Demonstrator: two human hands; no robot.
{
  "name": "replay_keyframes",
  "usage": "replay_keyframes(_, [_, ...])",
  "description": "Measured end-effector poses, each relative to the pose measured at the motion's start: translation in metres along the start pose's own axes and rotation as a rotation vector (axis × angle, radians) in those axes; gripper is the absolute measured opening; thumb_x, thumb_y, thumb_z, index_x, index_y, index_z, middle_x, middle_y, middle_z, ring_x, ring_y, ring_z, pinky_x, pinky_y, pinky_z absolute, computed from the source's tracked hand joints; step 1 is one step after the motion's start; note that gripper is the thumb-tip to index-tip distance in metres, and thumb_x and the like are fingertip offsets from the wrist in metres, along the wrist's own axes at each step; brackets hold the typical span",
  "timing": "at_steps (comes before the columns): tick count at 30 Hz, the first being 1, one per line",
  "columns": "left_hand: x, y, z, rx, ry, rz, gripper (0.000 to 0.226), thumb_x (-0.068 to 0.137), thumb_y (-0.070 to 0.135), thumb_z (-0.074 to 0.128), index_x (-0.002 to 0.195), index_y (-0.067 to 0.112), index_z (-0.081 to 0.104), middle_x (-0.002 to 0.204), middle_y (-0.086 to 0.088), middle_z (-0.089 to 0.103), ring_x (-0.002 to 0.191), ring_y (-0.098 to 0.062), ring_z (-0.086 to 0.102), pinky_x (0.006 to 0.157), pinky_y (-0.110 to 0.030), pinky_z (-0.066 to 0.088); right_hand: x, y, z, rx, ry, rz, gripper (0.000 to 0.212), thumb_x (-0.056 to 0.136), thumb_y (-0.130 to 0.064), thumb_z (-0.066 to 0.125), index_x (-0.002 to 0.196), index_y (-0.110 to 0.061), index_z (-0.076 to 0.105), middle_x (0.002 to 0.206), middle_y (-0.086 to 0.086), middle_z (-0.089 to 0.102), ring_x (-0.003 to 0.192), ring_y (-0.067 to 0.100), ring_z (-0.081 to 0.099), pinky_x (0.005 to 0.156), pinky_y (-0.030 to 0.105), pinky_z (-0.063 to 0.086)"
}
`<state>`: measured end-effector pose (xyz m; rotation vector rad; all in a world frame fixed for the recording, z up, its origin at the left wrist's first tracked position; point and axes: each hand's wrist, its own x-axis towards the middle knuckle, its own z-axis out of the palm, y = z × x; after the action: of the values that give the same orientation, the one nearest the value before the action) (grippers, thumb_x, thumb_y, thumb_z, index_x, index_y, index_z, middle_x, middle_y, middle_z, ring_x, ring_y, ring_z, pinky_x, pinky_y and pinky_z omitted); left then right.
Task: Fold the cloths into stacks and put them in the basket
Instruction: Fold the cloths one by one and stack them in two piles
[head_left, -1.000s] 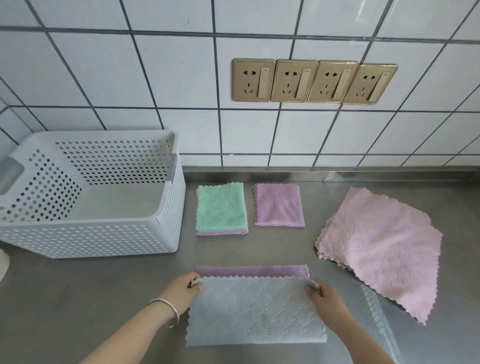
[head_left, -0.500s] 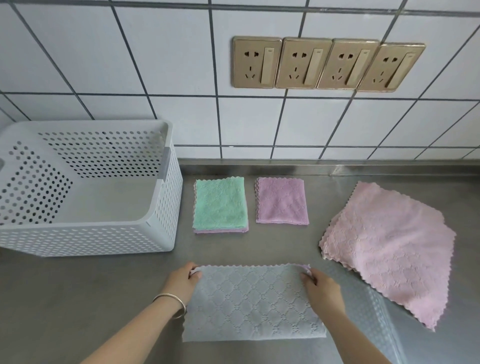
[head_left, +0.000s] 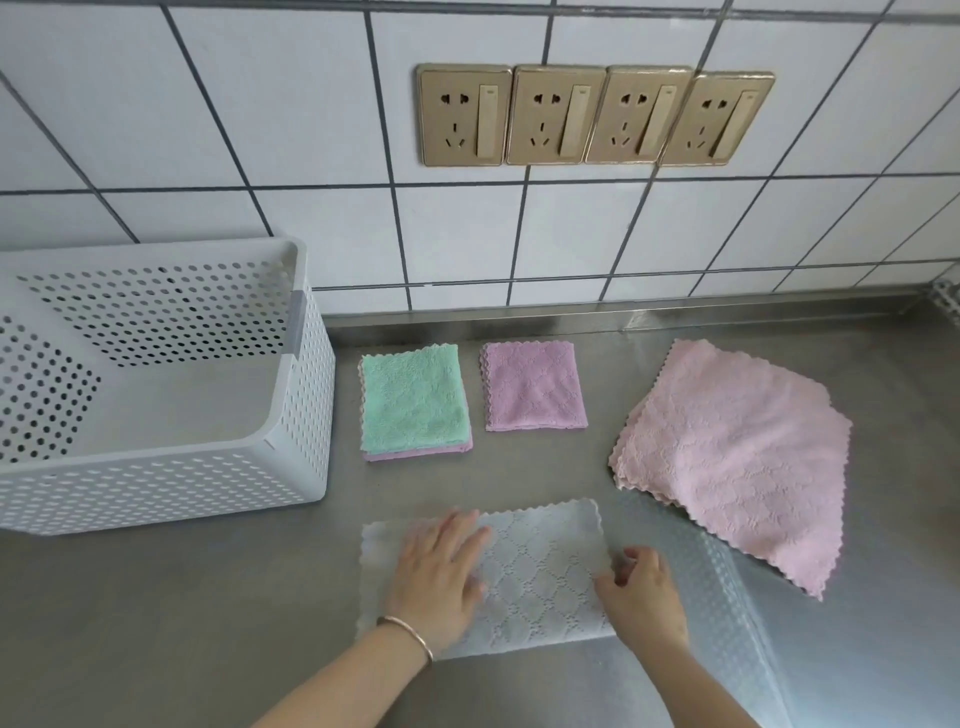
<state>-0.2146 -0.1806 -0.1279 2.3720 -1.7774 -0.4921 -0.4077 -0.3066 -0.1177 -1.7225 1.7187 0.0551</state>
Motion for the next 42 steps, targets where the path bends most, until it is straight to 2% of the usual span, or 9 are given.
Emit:
replay_keyframes(3, [0.01,0.028,0.009,0.064,-0.316,0.109,0.076,0.086,0.056,0.041,0.146,0.034,-0.002,0.144,0.016,-0.026,0.136,-0.013,-0.025,0.114,-0.052,-0.011,-0.011,0.006,0.004,-0.01,-0.026,0.064,0.041,0.082,-0.026,0.053,0.12,-0.013,0.046,0.114,0.002,0.049,0.096,0.018,0.048,0.085,0.032,0.043])
replay_keyframes(11, [0.019,0.032,0.014,0.18,-0.429,0.133,0.09,0.083,0.062,0.043,0.143,0.033,-0.018,0.15,0.003,-0.033,0.137,-0.021,-0.033,0.115,-0.055,-0.011,-0.015,0.006,0.005,-0.172,-0.131,0.112,0.024,0.08,-0.031,0.045,0.097,-0.021,0.058,0.099,0.001,0.06,0.102,0.021,0.054,0.082,0.031,0.048])
replay_keyframes(15, [0.023,0.035,0.005,0.088,-0.438,0.099,0.086,0.082,0.062,0.044,0.146,0.033,-0.005,0.154,0.006,-0.023,0.142,-0.019,-0.024,0.117,-0.051,-0.009,-0.024,0.005,0.007,-0.148,-0.002,-0.023,0.016,0.083,-0.024,0.047,0.098,-0.022,0.053,0.101,-0.001,0.049,0.088,0.017,0.046,0.071,0.028,0.039])
replay_keyframes(18, [0.029,0.04,-0.013,-0.281,-0.238,-0.05,0.062,0.086,0.052,0.048,0.141,0.028,0.033,0.155,0.005,0.021,0.144,-0.014,0.015,0.118,-0.034,0.01,-0.04,-0.005,0.013,-0.191,0.274,-0.251,0.023,0.07,-0.017,0.064,0.076,-0.022,0.043,0.083,-0.004,0.043,0.074,0.019,0.051,0.06,0.026,0.037])
replay_keyframes(23, [0.029,0.049,-0.045,-0.93,-0.116,-0.388,0.034,0.077,0.051,0.06,0.095,0.025,0.072,0.1,-0.002,0.073,0.097,-0.016,0.066,0.092,-0.033,0.05,-0.059,-0.04,0.027,-0.179,0.36,-0.609,0.021,0.048,-0.018,0.062,0.063,-0.022,0.047,0.06,-0.006,0.052,0.043,0.016,0.054,0.038,0.019,0.021])
replay_keyframes(27, [0.027,0.038,-0.054,-0.852,-0.153,-0.449,0.037,0.08,0.039,0.058,0.052,0.016,0.053,0.057,-0.004,0.054,0.058,-0.019,0.053,0.067,-0.034,0.05,-0.07,-0.062,0.041,-0.221,0.416,-0.907,0.016,0.055,-0.023,0.044,0.07,-0.024,0.046,0.064,-0.007,0.051,0.056,0.015,0.048,0.043,0.022,0.033])
replay_keyframes(34, [-0.001,-0.012,-0.052,-0.935,-0.096,-0.642,0.028,0.096,0.018,0.041,0.071,0.009,0.051,0.058,-0.007,0.041,0.046,-0.019,0.04,0.031,-0.017,0.032,-0.079,-0.062,0.076,-0.24,0.273,-1.121,0.067,0.045,-0.027,0.065,0.11,-0.025,0.05,0.117,-0.005,0.052,0.101,0.014,0.046,0.081,0.022,0.05])
replay_keyframes(38, [-0.021,-0.047,-0.03,-0.907,-0.014,-0.721,0.032,0.09,0.03,0.048,0.106,0.006,0.062,0.104,-0.016,0.067,0.082,-0.03,0.063,0.068,-0.027,0.055,-0.078,-0.053,0.088,-0.435,0.128,-1.005,0.099,0.034,-0.034,0.073,0.128,-0.022,0.045,0.132,-0.004,0.057,0.122,0.014,0.042,0.086,0.028,0.054])
replay_keyframes(42, [-0.034,-0.056,-0.02,-0.828,0.017,-0.788,0.017,0.089,0.022,0.053,0.078,0.013,0.061,0.079,-0.011,0.062,0.083,-0.033,0.058,0.074,-0.034,0.042,-0.071,-0.045,0.098,-0.52,0.081,-0.997,0.101,0.033,-0.035,0.073,0.13,-0.022,0.045,0.134,-0.004,0.056,0.124,0.014,0.041,0.085,0.034,0.054])
